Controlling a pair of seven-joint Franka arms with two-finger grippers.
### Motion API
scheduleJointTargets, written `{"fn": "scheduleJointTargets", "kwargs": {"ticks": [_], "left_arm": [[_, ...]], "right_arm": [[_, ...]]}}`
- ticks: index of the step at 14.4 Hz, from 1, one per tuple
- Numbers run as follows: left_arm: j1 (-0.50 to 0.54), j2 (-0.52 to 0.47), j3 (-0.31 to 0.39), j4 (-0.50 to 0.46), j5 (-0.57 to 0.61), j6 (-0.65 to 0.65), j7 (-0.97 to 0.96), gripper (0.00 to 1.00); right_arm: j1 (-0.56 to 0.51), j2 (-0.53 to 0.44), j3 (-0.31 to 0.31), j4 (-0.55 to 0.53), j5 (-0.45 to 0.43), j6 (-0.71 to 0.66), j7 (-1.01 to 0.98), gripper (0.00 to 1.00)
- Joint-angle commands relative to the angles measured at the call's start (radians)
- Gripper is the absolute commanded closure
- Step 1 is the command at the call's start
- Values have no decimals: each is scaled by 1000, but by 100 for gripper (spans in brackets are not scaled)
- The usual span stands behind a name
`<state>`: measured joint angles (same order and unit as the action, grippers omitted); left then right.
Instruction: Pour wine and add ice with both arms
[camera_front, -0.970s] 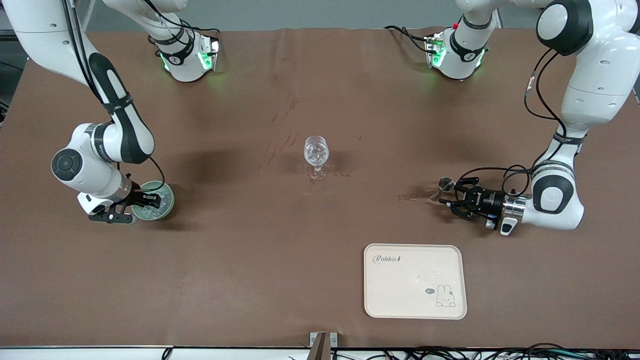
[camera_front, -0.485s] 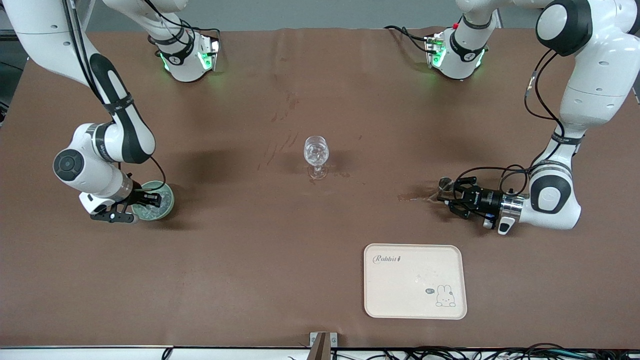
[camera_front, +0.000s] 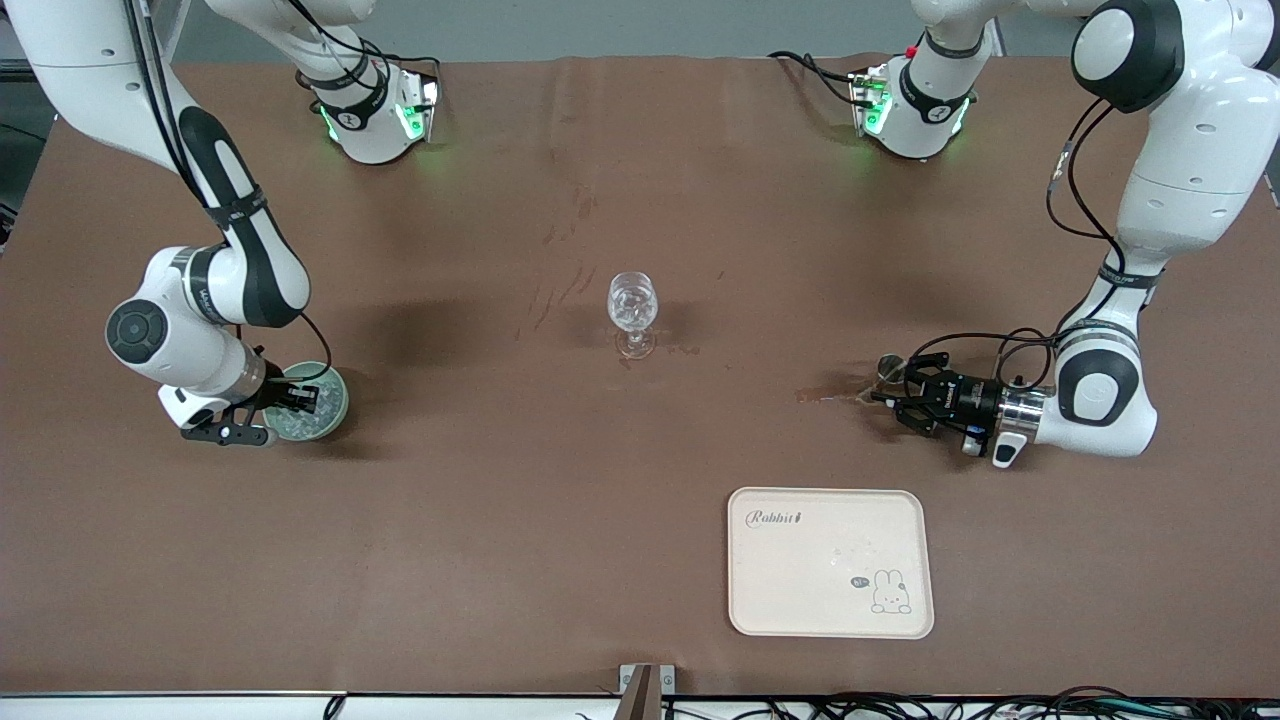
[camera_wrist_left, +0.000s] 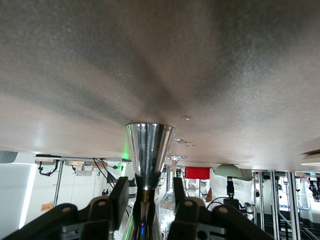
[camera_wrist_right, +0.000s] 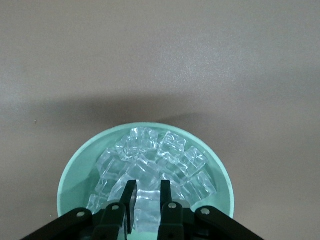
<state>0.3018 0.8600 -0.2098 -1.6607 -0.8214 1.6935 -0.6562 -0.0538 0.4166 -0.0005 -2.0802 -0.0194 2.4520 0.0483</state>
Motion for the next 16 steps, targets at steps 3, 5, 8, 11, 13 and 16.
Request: {"fn": "scheduleJointTargets", "kwargs": {"ticks": [3,5,8,11,13,16], "left_arm": [[0,-4,0,-10,-25,-6,29,66],[-1,-4,0,-10,-25,-6,29,71],[-1,-4,0,-10,-25,-6,29,77],[-1,-9,-3,-8,-27,-5,24,87],[-16,-21,-20,1,-68,1,-31,95],[-55,-61,-23,30,-76,5,-126,97]], "right_arm": [[2,-24,7,90,-2,-166,18,97],[2,-53,5,147,-2,-250,24,99],[-4,-111,2,241,-2,-359,31,100],[-9,-171,-4,357,-2,-451,28,99],[-18,-190,-4,451,-4,-536,25,99],[-24,-219,-6,586,-4,-733,16,100]]}}
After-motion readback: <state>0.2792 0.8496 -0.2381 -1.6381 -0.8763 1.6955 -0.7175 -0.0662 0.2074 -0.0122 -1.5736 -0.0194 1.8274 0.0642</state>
